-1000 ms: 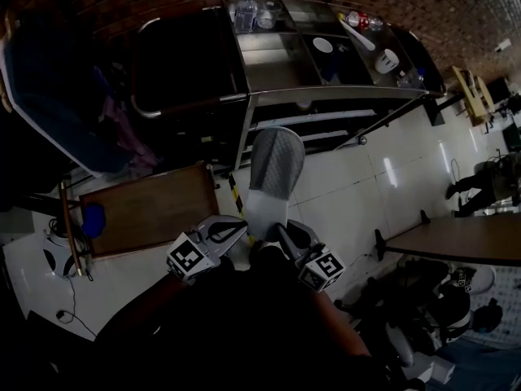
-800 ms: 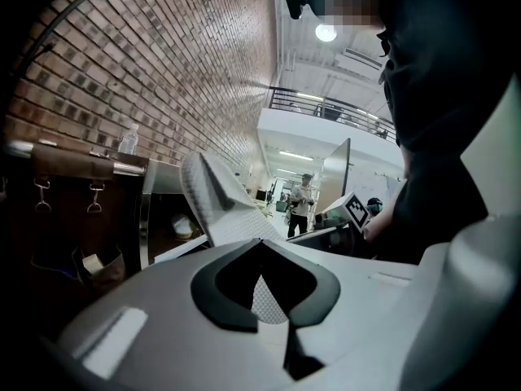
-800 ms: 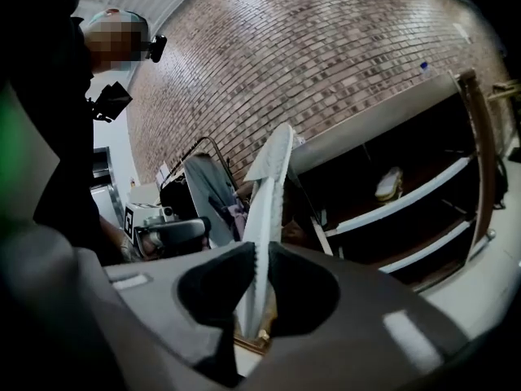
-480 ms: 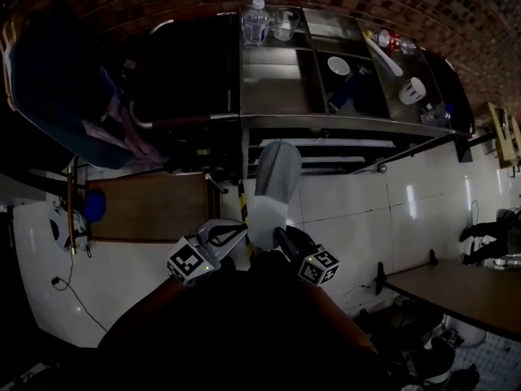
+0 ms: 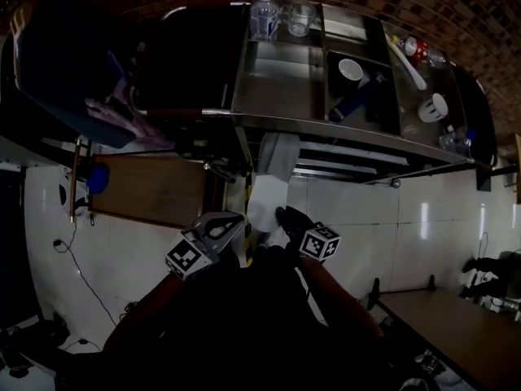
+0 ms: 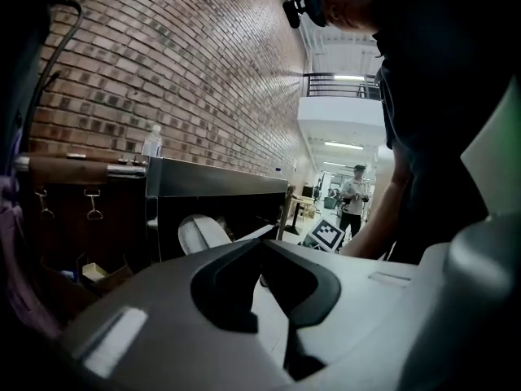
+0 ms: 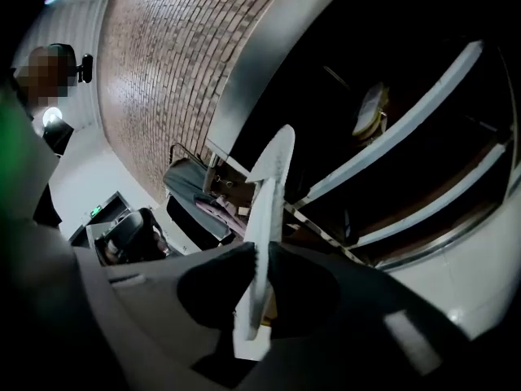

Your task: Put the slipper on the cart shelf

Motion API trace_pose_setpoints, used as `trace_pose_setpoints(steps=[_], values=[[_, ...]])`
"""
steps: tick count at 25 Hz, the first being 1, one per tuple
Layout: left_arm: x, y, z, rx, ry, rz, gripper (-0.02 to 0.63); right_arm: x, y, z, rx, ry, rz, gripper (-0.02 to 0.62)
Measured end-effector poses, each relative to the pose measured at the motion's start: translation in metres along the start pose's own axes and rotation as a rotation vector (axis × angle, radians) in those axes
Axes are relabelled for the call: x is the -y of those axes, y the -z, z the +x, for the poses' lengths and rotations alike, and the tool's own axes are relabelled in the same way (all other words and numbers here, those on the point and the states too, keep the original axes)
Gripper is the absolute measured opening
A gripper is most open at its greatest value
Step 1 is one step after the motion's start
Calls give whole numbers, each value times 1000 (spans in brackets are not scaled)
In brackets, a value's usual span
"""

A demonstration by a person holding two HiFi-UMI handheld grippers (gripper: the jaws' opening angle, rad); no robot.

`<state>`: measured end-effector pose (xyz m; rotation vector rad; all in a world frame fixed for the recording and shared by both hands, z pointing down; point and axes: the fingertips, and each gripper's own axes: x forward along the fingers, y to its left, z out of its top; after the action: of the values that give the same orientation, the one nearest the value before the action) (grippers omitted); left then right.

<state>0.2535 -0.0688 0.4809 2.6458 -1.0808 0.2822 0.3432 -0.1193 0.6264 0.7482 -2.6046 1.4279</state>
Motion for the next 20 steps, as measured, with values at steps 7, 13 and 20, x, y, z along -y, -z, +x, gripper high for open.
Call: trace_pose_setpoints(steps=[7, 13, 20], values=[[-16, 3, 6, 0, 0, 12, 2, 30, -27, 33, -28, 15, -11, 54], [-30, -7, 16, 16, 13, 18, 2, 44, -42, 60, -45, 30, 3, 54], [-39, -1, 22, 12, 31, 28, 2, 65, -67, 89, -60, 67, -27, 54]])
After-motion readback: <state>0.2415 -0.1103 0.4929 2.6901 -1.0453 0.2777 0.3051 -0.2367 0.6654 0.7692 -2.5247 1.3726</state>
